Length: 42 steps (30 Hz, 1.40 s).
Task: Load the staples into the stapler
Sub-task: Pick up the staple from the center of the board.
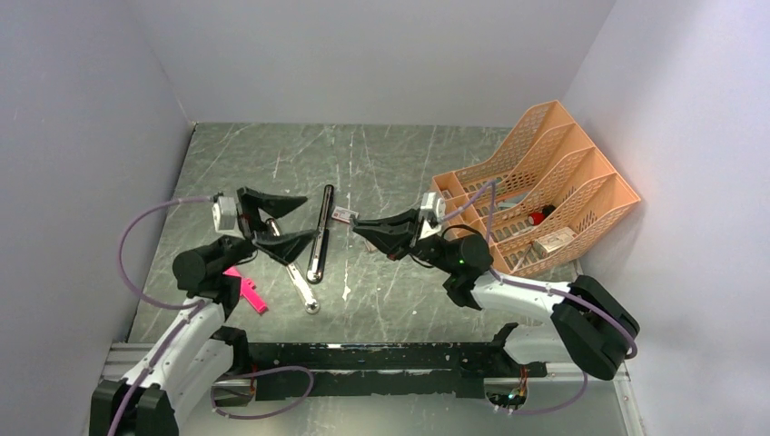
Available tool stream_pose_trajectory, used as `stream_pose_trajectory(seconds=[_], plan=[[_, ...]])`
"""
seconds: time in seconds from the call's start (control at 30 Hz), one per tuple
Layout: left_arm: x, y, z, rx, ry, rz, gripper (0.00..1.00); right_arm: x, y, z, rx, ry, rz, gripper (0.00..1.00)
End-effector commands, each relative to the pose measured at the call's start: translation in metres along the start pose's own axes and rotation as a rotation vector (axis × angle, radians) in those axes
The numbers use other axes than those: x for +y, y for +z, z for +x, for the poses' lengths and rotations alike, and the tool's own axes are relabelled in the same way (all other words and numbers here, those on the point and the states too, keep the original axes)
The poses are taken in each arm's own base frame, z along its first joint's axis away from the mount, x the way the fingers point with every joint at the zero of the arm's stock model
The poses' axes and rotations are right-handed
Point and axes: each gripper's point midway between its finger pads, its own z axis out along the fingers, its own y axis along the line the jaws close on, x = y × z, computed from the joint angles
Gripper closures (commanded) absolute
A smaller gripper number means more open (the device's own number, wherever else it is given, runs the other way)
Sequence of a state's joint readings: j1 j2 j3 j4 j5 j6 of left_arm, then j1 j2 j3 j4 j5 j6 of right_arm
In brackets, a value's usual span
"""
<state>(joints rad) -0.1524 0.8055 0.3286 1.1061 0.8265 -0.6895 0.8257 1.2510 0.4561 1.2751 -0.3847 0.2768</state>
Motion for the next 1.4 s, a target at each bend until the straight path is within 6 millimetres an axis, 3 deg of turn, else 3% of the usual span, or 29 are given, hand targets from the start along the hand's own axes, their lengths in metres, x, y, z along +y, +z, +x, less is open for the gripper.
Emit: stream_pose_trajectory(seconds=[0.0, 0.1, 0.27, 0.53, 1.17, 1.37], plan=[[-0.039, -0.003, 0.004, -0.022, 0.135, 0.186, 0.12, 0.012, 0.005, -0.013, -0.041, -0.041, -0.085, 1.0], [-0.058, -0.001, 0.0, -0.032, 0.144, 0.308, 0.19, 0.019, 0.006, -0.014, -0.037, -0.053, -0.129, 1.0], [-0.073, 0.003, 0.0, -0.038, 0.171, 0.404, 0.22, 0.028, 0.008, -0.02, -0.05, -0.064, -0.181, 1.0], [-0.078, 0.018, 0.007, -0.021, 0.182, 0.433, 0.23, 0.033, 0.01, -0.012, -0.01, -0.057, -0.219, 1.0], [-0.103, 0.015, 0.002, -0.065, 0.165, 0.572, 0.5, 0.043, 0.015, 0.0, 0.041, -0.053, -0.257, 1.0], [-0.109, 0.013, -0.003, -0.083, 0.187, 0.586, 0.49, 0.041, 0.016, 0.003, 0.054, -0.053, -0.244, 1.0]])
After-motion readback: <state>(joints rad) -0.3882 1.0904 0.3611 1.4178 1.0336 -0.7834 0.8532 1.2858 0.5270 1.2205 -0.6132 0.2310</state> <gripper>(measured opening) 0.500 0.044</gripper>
